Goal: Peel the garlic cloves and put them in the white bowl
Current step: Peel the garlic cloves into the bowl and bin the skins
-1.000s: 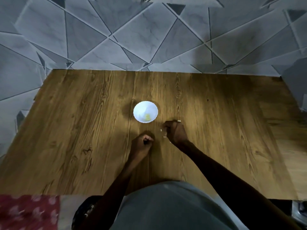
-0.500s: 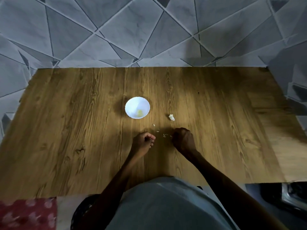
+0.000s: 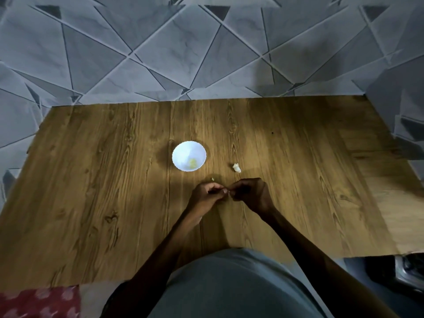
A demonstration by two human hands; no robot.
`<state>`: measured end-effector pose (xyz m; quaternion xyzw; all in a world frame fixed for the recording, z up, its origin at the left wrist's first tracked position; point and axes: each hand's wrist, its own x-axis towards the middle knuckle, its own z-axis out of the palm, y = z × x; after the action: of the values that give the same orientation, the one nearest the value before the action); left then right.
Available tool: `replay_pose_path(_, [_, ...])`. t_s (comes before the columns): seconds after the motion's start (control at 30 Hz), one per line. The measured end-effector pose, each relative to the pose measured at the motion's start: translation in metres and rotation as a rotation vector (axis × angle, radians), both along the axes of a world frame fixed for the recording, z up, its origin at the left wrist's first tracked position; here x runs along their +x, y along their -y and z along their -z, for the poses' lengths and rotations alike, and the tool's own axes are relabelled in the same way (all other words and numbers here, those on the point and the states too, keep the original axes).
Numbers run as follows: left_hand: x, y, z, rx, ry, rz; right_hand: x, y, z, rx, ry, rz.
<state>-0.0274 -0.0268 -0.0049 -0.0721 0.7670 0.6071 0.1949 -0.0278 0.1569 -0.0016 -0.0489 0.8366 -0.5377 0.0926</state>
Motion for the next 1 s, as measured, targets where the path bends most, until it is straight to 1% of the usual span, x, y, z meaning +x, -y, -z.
replay_pose_path(0.1, [-0.001,-0.003,-0.007,0.136,0.081,-0.045,-0.001,0.001,-0.005,-0.034,0.012,0.037])
replay_pose_path(0.17, [-0.002,-0.003,-0.009,0.184,0.106,-0.034,-0.002,0.002,-0.006,-0.072,0.033,0.061])
replay_pose_path(0.27, [-0.005,-0.002,-0.011,0.196,0.106,-0.02,-0.002,0.002,-0.011,-0.157,0.098,0.096])
replay_pose_path(0.37, [-0.008,0.0,-0.012,0.164,0.06,0.037,-0.003,0.001,-0.017,-0.292,0.214,0.135])
replay_pose_path(0.43, [-0.009,0.001,-0.012,0.148,0.026,0.063,-0.002,0.0,-0.02,-0.338,0.274,0.157])
replay_pose_path(0.53, [-0.009,0.002,-0.015,0.042,-0.091,0.126,-0.001,-0.001,-0.024,-0.37,0.312,0.14])
replay_pose_path(0.6, [-0.007,0.0,-0.017,-0.093,-0.231,0.159,-0.003,-0.005,-0.024,-0.402,0.357,0.133])
replay_pose_path(0.7, [-0.002,-0.005,-0.014,-0.277,-0.473,0.149,-0.006,-0.007,-0.028,-0.494,0.468,0.118])
replay_pose_path(0.77, [0.001,-0.007,-0.01,-0.399,-0.635,0.166,-0.009,-0.002,-0.027,-0.585,0.612,0.218])
replay_pose_path(0.83, [0.002,-0.008,-0.007,-0.529,-0.776,0.207,-0.012,0.001,-0.029,-0.711,0.826,0.356])
replay_pose_path(0.87, [0.002,-0.007,-0.005,-0.588,-0.83,0.232,-0.014,0.001,-0.029,-0.74,0.892,0.35])
replay_pose_path(0.93, [0.004,-0.006,-0.002,-0.642,-0.859,0.253,-0.012,0.002,-0.029,-0.728,0.904,0.293])
replay_pose_path(0.97, [0.004,-0.006,-0.003,-0.602,-0.799,0.235,-0.011,0.002,-0.027,-0.699,0.845,0.275])
replay_pose_path(1.0, [0.005,-0.006,-0.007,-0.506,-0.68,0.193,-0.008,0.002,-0.025,-0.653,0.741,0.259])
